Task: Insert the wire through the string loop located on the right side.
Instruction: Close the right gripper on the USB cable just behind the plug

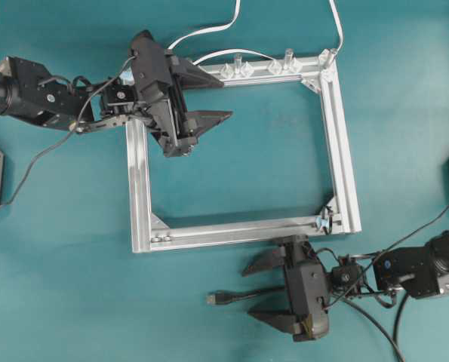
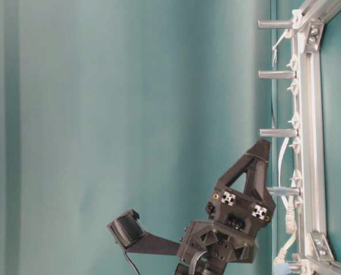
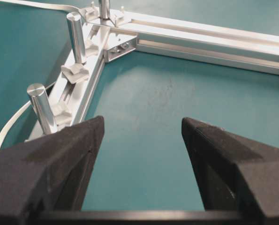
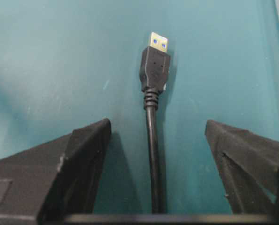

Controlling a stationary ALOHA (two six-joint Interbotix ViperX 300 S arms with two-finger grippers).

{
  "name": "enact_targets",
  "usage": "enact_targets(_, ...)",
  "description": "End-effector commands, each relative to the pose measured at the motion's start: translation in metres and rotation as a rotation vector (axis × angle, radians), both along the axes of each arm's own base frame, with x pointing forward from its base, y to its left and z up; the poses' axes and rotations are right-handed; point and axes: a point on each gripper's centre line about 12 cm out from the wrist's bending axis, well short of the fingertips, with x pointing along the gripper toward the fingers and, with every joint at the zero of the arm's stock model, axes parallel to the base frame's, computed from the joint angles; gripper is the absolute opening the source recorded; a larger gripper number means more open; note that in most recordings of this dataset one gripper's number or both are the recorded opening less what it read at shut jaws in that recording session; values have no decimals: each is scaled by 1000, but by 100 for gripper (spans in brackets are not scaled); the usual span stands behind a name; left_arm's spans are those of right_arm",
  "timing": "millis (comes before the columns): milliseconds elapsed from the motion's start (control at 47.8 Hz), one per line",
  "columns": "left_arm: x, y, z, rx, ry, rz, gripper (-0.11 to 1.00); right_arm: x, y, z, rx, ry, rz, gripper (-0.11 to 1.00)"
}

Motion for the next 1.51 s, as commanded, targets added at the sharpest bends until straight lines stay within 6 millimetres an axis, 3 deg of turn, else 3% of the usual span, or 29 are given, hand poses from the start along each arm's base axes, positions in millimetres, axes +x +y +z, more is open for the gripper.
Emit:
enact_targets(0, 2, 0, 10, 6, -29, -2, 73, 3, 3, 7, 9, -17, 3, 90)
enact_targets(105, 2, -1, 10, 7, -30, -4, 73, 2, 3, 5, 8, -2, 6, 88)
enact_targets(376, 2, 0, 10, 6, -29, -2, 73, 1, 2, 2, 5, 20, 6, 67)
enact_targets(565, 2, -1, 10, 5, -29, -3, 73, 0, -4, -3, 12, 105, -6, 21)
enact_targets(648, 2, -1, 10, 5, -29, -3, 73, 0, -4, -4, 15, 124, -8, 8)
enact_targets(1255, 1, -1, 8, 1, -11, -4, 73, 1, -9, 1, 21, 128, -19, 7)
enact_targets(1359, 1, -1, 7, 1, -9, -4, 73, 1, -8, 8, 26, 130, -12, 7)
enact_targets(1485, 1, -1, 7, 1, -9, -4, 73, 2, -9, 29, 21, 109, 11, 7)
